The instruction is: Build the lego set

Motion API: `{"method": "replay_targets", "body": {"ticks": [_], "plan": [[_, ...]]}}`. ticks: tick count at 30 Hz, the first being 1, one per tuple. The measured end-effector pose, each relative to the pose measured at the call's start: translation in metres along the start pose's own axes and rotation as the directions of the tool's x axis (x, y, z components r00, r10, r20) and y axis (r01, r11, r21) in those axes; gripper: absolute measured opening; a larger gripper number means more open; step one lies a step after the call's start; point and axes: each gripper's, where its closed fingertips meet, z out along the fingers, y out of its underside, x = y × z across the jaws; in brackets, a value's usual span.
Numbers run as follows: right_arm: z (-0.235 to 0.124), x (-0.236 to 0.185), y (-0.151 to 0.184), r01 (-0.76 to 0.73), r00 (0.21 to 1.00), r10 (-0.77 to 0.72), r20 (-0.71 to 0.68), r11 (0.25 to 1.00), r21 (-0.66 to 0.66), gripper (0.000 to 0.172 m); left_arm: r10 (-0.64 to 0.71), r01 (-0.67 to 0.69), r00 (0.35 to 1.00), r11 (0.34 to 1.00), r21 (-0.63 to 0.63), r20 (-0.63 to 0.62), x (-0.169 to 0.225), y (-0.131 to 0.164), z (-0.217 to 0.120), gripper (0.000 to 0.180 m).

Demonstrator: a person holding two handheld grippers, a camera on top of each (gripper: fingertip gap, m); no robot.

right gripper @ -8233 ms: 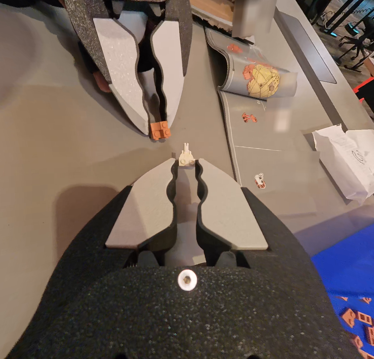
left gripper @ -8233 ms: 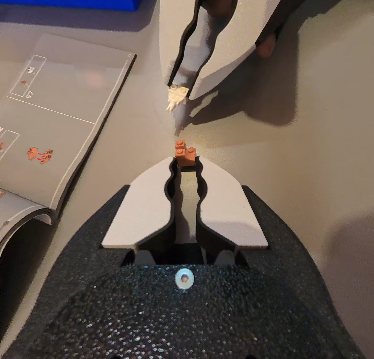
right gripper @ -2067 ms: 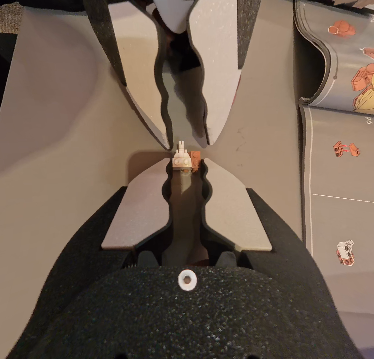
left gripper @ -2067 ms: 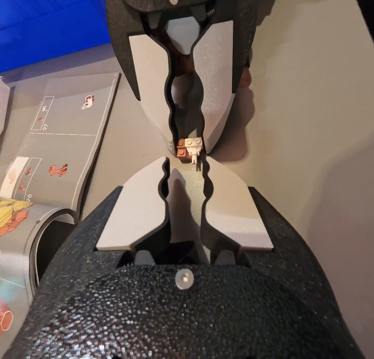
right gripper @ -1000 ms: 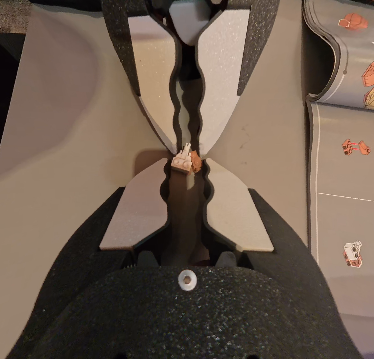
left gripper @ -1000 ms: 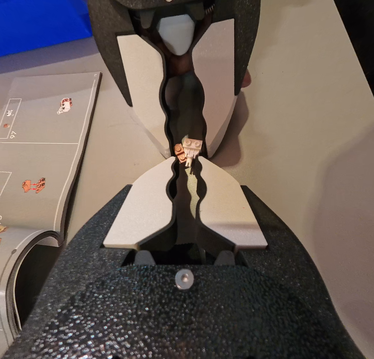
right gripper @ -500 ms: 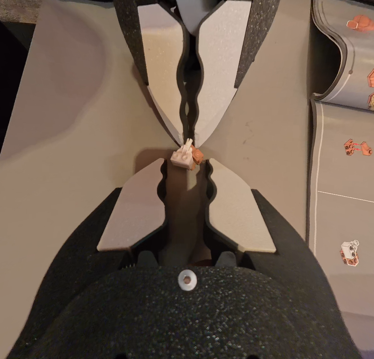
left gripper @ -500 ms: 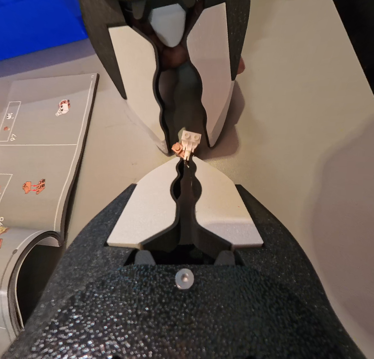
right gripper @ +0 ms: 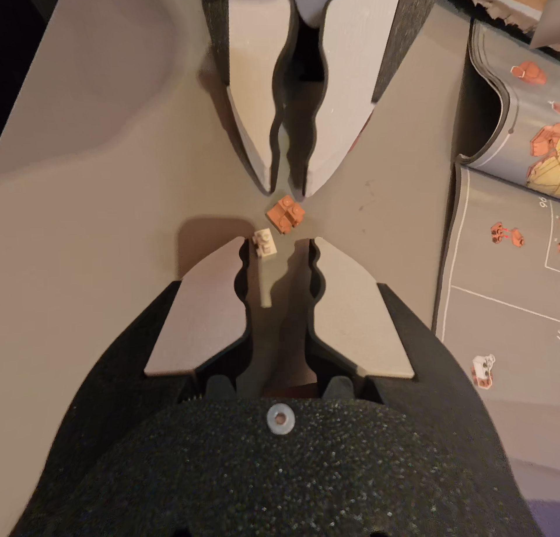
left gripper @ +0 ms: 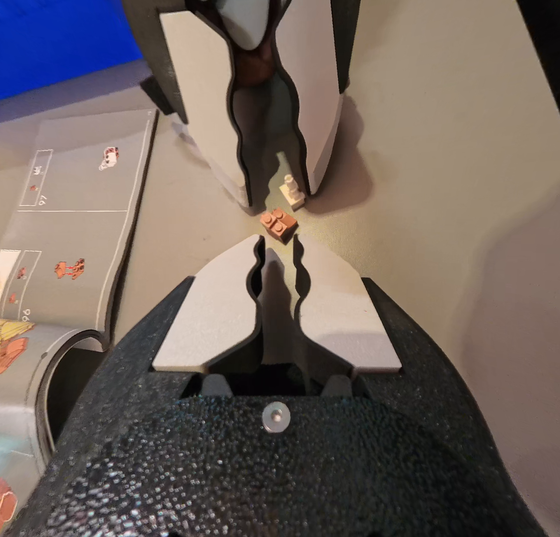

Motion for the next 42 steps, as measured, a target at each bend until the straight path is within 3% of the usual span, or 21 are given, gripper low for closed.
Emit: {"method": "replay_targets", "body": {"ticks": [9,14,17,28,37,42], "plan": [[-0.007,-0.007,0.007,-0.073,0.997,0.073,0.012,0.997,0.009,0.015,0.002,-0.003,1.0,0.984,0.18,0.005,0.002,-0.036,-0.009,0.011],[-0.008,-0.01,0.009,-0.079,0.996,0.079,0.04,0.997,0.003,0.019,0.116,-0.115,0.993,0.991,0.073,-0.022,0.0,-0.029,0.008,0.013],[-0.01,-0.014,0.011,-0.077,0.996,0.076,0.056,0.997,0.004,0.02,0.206,-0.204,0.973,0.979,0.024,-0.102,0.004,-0.028,0.009,0.013],[-0.016,-0.022,0.016,-0.089,0.991,0.088,0.105,0.996,0.006,0.023,0.407,-0.481,0.831,0.868,-0.122,-0.38,0.003,-0.036,0.011,0.01],[-0.016,-0.023,0.016,-0.09,0.99,0.088,0.111,0.996,0.008,0.023,0.393,-0.501,0.8,0.854,-0.143,-0.454,0.01,-0.03,0.016,0.006],[-0.016,-0.021,0.016,-0.088,0.991,0.087,0.102,0.996,0.01,0.024,0.339,-0.423,0.843,0.898,-0.124,-0.418,0.01,-0.029,0.017,0.004]]}}
